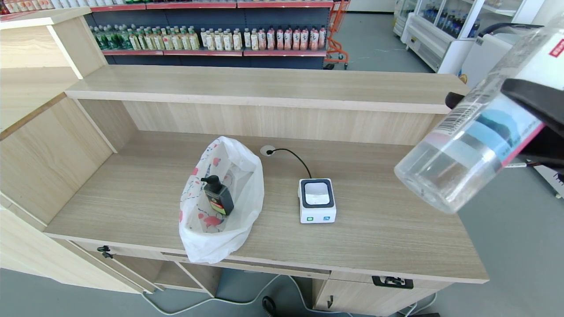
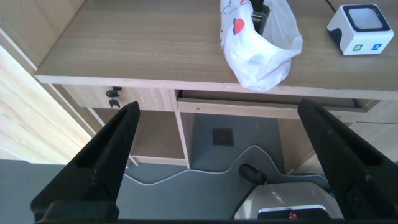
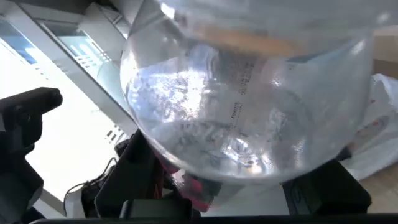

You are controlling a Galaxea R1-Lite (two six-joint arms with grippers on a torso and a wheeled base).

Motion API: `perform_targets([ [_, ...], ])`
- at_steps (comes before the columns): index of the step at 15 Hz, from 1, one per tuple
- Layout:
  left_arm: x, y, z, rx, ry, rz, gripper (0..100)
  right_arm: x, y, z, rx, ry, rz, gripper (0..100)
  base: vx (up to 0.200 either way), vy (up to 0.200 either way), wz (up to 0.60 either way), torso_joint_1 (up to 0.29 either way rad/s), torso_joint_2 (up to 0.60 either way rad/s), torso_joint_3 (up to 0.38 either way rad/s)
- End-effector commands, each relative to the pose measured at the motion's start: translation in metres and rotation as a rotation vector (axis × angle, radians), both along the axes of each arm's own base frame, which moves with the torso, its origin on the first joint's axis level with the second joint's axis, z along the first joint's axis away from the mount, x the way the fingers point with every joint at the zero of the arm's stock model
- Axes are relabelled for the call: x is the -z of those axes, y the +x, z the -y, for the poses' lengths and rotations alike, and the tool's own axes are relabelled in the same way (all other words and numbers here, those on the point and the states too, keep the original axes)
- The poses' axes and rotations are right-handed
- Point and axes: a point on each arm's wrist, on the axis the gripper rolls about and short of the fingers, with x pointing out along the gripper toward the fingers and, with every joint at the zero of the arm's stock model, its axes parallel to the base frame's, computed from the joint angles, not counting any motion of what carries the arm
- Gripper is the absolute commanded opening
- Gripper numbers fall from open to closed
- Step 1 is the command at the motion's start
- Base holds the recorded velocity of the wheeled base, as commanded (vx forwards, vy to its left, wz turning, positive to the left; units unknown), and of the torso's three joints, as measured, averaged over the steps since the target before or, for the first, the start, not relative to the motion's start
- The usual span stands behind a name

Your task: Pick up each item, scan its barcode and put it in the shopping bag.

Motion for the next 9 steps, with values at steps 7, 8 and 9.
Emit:
perform_targets([
  [7,0.0,0.0,0.0,0.0,0.0,0.0,100,-0.003,-0.034,-0.038,-0.279,-0.064,0.208,0,0.0,0.0,0.0,0.0,0.0,0.0],
  [8,0.0,0.0,0.0,0.0,0.0,0.0,100,-0.001,-0.032,-0.042,-0.291,-0.081,0.258,0,0.0,0.0,0.0,0.0,0.0,0.0],
  [9,0.0,0.0,0.0,0.0,0.0,0.0,100,0.0,-0.029,-0.043,-0.309,-0.104,0.307,0,0.0,0.0,0.0,0.0,0.0,0.0],
])
